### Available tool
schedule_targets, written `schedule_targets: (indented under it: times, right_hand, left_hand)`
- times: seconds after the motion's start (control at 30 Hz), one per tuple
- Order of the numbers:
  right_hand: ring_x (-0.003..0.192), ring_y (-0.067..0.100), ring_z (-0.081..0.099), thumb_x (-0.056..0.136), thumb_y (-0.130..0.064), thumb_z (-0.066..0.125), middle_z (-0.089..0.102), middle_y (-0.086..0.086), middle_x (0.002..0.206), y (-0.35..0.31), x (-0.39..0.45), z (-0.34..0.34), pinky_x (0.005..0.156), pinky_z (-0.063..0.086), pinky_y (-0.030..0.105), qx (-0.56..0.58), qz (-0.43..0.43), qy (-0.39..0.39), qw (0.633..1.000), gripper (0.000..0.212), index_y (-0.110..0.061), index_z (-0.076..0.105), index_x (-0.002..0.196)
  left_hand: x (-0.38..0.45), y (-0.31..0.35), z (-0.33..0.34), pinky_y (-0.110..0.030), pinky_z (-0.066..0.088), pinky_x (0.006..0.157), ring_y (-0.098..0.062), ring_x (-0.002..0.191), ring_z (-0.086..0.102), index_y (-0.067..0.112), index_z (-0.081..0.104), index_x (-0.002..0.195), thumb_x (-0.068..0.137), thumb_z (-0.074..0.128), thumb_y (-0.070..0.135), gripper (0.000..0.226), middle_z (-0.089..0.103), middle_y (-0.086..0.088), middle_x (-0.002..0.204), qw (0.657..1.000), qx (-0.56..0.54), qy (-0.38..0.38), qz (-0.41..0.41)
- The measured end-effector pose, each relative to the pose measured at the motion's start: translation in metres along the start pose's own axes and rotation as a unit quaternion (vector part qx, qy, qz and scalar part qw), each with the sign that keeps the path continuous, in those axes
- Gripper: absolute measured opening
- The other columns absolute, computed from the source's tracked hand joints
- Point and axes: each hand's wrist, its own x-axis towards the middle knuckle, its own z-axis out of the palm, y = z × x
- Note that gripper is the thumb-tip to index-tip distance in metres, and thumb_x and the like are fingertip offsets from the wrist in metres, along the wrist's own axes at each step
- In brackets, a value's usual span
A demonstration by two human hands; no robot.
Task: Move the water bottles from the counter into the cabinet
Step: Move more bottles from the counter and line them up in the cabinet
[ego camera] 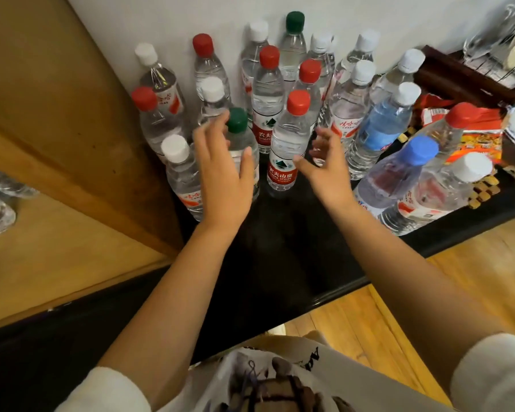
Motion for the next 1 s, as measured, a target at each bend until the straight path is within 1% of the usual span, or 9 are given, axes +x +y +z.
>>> schedule_targets:
  times: [0.07, 0.13, 0.23, 0.4, 0.57, 0.67, 0.77, 0.87, 1.0]
  right_hand:
    - [0.114, 0.021, 0.049, 0.077, -0.014, 0.072, 0.047, 0.011, 0.126, -0.013, 0.013, 0.005, 0.101, 0.042, 0.04, -0.009, -0.031, 0.004, 0.999, 0.064, -0.011, 0.038, 0.131]
    - [0.118, 0.023, 0.046, 0.076, -0.021, 0.074, 0.045, 0.011, 0.128, -0.021, 0.022, 0.011, 0.104, 0.039, 0.039, -0.025, -0.051, 0.009, 0.998, 0.066, -0.013, 0.039, 0.131]
    - [0.122, 0.024, 0.043, 0.077, -0.031, 0.074, 0.041, 0.011, 0.128, -0.025, 0.03, 0.019, 0.106, 0.035, 0.036, -0.07, -0.071, 0.02, 0.995, 0.067, -0.01, 0.039, 0.13]
    - [0.108, 0.014, 0.047, 0.086, -0.032, 0.064, 0.05, 0.006, 0.122, -0.024, 0.034, 0.017, 0.092, 0.039, 0.028, -0.061, -0.091, 0.014, 0.994, 0.048, -0.01, 0.044, 0.124]
    - [0.102, 0.014, 0.054, 0.088, -0.025, 0.061, 0.06, -0.002, 0.11, -0.024, 0.028, 0.002, 0.091, 0.042, 0.029, -0.082, -0.134, -0.063, 0.986, 0.038, -0.01, 0.049, 0.121]
    - [0.1, 0.018, 0.056, 0.087, -0.026, 0.061, 0.06, -0.002, 0.105, -0.022, 0.015, -0.005, 0.092, 0.044, 0.036, -0.089, -0.136, -0.104, 0.981, 0.036, -0.013, 0.051, 0.119]
    - [0.1, 0.024, 0.058, 0.086, -0.031, 0.061, 0.064, 0.003, 0.104, -0.018, -0.005, -0.01, 0.092, 0.045, 0.043, -0.084, -0.137, -0.137, 0.977, 0.035, -0.018, 0.053, 0.118]
    - [0.099, 0.019, 0.057, 0.085, -0.033, 0.061, 0.062, -0.003, 0.103, -0.012, -0.026, -0.016, 0.093, 0.044, 0.043, -0.072, -0.14, -0.145, 0.977, 0.037, -0.021, 0.053, 0.119]
    - [0.102, 0.016, 0.06, 0.083, -0.037, 0.06, 0.065, -0.006, 0.105, -0.006, -0.054, -0.025, 0.093, 0.046, 0.041, -0.067, -0.139, -0.173, 0.973, 0.037, -0.028, 0.053, 0.119]
  left_hand:
    - [0.016, 0.001, -0.003, -0.019, 0.03, 0.106, -0.018, 0.124, 0.04, 0.006, 0.038, 0.135, 0.088, 0.055, 0.009, 0.05, 0.038, -0.015, 0.133, 0.999, 0.037, -0.001, -0.003]
    - [0.028, 0.0, -0.005, -0.027, 0.029, 0.11, -0.02, 0.128, 0.039, 0.009, 0.035, 0.138, 0.093, 0.049, 0.012, 0.047, 0.039, -0.012, 0.137, 0.997, 0.049, -0.06, -0.029]
    - [0.033, -0.002, -0.005, -0.027, 0.036, 0.103, -0.018, 0.122, 0.046, 0.01, 0.036, 0.135, 0.096, 0.044, 0.012, 0.04, 0.047, -0.009, 0.133, 0.99, 0.009, -0.135, -0.047]
    - [0.028, -0.001, -0.005, -0.011, 0.034, 0.083, -0.01, 0.101, 0.05, 0.004, 0.038, 0.125, 0.092, 0.054, 0.011, 0.037, 0.051, 0.001, 0.11, 0.987, -0.034, -0.142, -0.07]
    - [0.017, -0.005, -0.009, -0.012, 0.029, 0.077, -0.013, 0.097, 0.048, 0.003, 0.046, 0.119, 0.092, 0.056, 0.019, 0.033, 0.054, -0.006, 0.108, 0.988, 0.014, -0.15, -0.024]
    - [0.008, -0.003, -0.015, -0.012, 0.028, 0.074, -0.012, 0.094, 0.047, 0.003, 0.048, 0.116, 0.092, 0.056, 0.019, 0.03, 0.053, -0.002, 0.104, 0.988, 0.027, -0.152, -0.012]
    - [-0.003, -0.001, -0.022, -0.013, 0.029, 0.076, -0.012, 0.095, 0.048, 0.004, 0.048, 0.117, 0.092, 0.055, 0.02, 0.03, 0.055, -0.004, 0.106, 0.985, 0.028, -0.172, -0.012]
    - [-0.017, 0.001, -0.034, -0.017, 0.033, 0.08, -0.012, 0.098, 0.05, 0.007, 0.047, 0.119, 0.093, 0.054, 0.023, 0.032, 0.057, -0.004, 0.108, 0.982, 0.027, -0.187, -0.024]
    - [-0.043, 0.004, -0.056, -0.009, 0.036, 0.073, -0.01, 0.089, 0.051, 0.013, 0.049, 0.116, 0.092, 0.054, 0.026, 0.028, 0.054, 0.005, 0.099, 0.976, 0.031, -0.214, -0.015]
